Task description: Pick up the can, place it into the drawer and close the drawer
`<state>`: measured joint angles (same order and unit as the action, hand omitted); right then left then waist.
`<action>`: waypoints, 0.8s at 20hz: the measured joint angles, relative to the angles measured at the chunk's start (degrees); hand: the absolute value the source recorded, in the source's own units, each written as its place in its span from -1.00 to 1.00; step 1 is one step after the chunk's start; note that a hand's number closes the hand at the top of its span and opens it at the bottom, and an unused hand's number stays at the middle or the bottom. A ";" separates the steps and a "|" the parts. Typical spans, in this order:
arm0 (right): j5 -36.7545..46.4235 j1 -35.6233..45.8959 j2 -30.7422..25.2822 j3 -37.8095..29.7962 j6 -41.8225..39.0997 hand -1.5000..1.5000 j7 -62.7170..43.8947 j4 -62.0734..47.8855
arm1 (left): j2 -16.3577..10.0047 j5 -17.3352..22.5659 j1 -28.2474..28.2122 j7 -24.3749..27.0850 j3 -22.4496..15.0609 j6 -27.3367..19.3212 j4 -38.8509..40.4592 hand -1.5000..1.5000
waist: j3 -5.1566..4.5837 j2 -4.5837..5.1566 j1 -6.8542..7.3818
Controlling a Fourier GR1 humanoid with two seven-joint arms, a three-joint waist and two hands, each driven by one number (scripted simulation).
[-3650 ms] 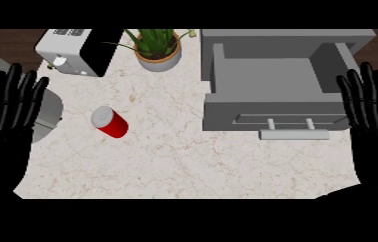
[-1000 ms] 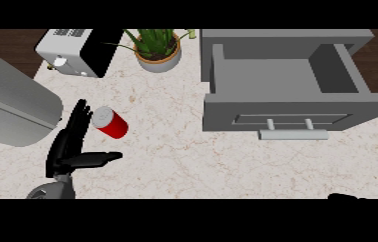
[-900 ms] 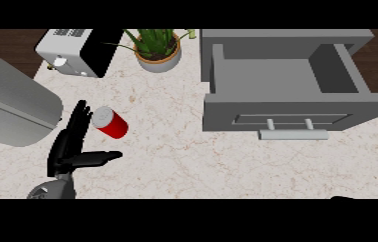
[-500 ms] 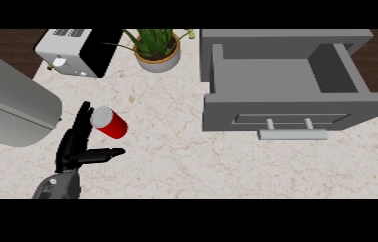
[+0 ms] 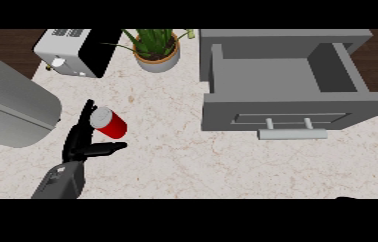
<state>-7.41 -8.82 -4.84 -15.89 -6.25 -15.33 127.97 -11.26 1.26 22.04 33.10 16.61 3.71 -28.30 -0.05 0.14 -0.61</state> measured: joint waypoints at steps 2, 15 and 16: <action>1.29 0.00 0.85 1.27 0.32 -1.00 -0.08 0.40 | -0.39 -0.05 1.43 2.01 0.16 0.65 3.14 -1.00 | 0.00 0.02 -0.04; -1.07 3.49 -1.41 -2.06 0.17 -1.00 -2.24 -0.55 | -1.99 -1.19 10.24 5.43 -0.85 8.14 13.36 1.00 | -0.03 0.18 -0.43; -0.23 3.79 -1.04 -1.58 0.64 -1.00 -2.17 -0.79 | -1.78 -1.26 10.38 5.73 -1.00 8.86 13.77 1.00 | -0.04 0.16 -0.40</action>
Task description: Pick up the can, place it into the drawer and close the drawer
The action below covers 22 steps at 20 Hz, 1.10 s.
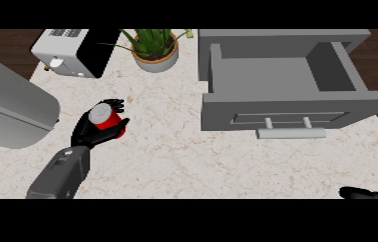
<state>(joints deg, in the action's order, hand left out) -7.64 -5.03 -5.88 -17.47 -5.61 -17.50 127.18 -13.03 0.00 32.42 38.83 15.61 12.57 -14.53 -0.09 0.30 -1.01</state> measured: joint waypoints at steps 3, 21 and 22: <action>1.09 -0.53 0.53 0.67 -0.22 -1.00 0.94 0.20 | 0.76 0.04 0.71 1.43 -0.08 1.03 0.74 1.00 | 0.00 0.01 -0.01; 2.71 -0.44 0.61 0.06 0.49 -1.00 0.29 1.57 | 9.22 3.86 7.33 -0.43 1.65 -9.45 -3.20 1.00 | 0.06 -0.26 0.51; 2.72 -0.46 0.61 -0.23 0.38 -1.00 0.94 1.07 | 9.69 4.04 7.63 -1.62 1.33 -9.91 -4.47 1.00 | 0.07 -0.30 0.59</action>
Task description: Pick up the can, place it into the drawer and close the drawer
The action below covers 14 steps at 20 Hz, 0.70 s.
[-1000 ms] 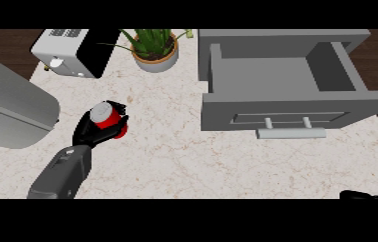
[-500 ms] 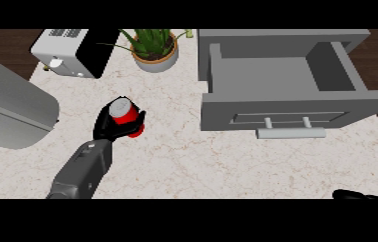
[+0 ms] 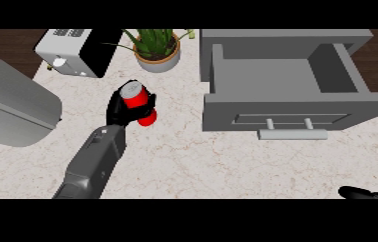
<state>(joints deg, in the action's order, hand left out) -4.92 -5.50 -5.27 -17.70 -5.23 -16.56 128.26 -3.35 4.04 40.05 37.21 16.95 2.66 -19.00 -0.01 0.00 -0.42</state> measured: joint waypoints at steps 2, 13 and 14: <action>-0.15 0.09 -0.17 -0.54 0.10 -1.00 -0.11 0.20 | 0.72 -0.06 -0.67 -2.98 -1.37 -0.46 -3.59 1.00 | 0.02 -0.11 0.25; -0.13 0.80 -0.98 -1.58 0.27 -1.00 -1.03 0.34 | 3.11 3.67 6.91 -22.69 -11.98 -8.06 -21.47 1.00 | 0.05 -0.42 0.49; -0.08 0.58 -0.92 -1.57 0.14 -1.00 -0.81 0.13 | 3.16 4.50 7.59 -25.10 -13.24 -9.02 -23.57 1.00 | 0.05 -0.45 0.51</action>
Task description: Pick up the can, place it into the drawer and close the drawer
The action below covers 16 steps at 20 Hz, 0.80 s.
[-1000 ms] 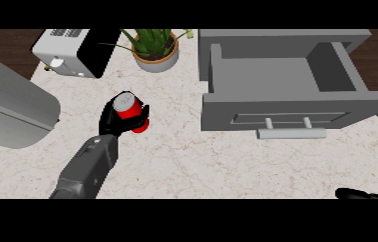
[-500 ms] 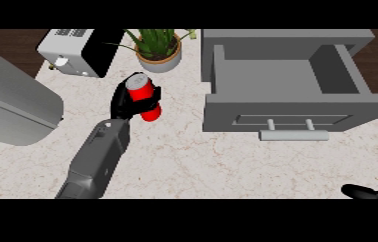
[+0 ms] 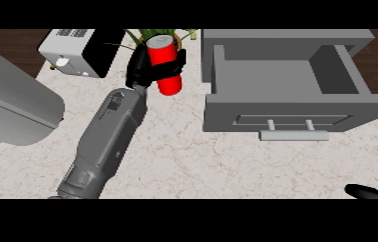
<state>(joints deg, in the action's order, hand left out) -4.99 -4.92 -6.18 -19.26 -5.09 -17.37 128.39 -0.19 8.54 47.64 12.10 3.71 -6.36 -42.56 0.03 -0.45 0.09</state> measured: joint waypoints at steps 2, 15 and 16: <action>0.70 0.27 0.29 0.52 0.33 -1.00 -0.08 -0.05 | 0.07 0.93 1.41 -4.33 -1.51 -1.86 -3.71 1.00 | 0.00 0.05 0.00; 1.65 1.33 0.65 1.76 1.01 -1.00 -1.32 1.19 | 0.16 2.74 18.45 -19.86 -8.69 -13.07 -5.95 1.00 | -0.01 0.47 -1.12; 2.09 1.61 0.80 2.17 1.40 -1.00 -1.89 1.71 | 0.17 2.72 19.98 -20.85 -8.75 -13.40 -5.55 1.00 | -0.01 0.48 -1.11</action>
<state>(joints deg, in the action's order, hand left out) -2.91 -3.31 -5.38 -17.09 -3.70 -19.26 130.10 -0.02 11.26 67.62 -8.74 -5.04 -19.76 -48.11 0.03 0.03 -1.02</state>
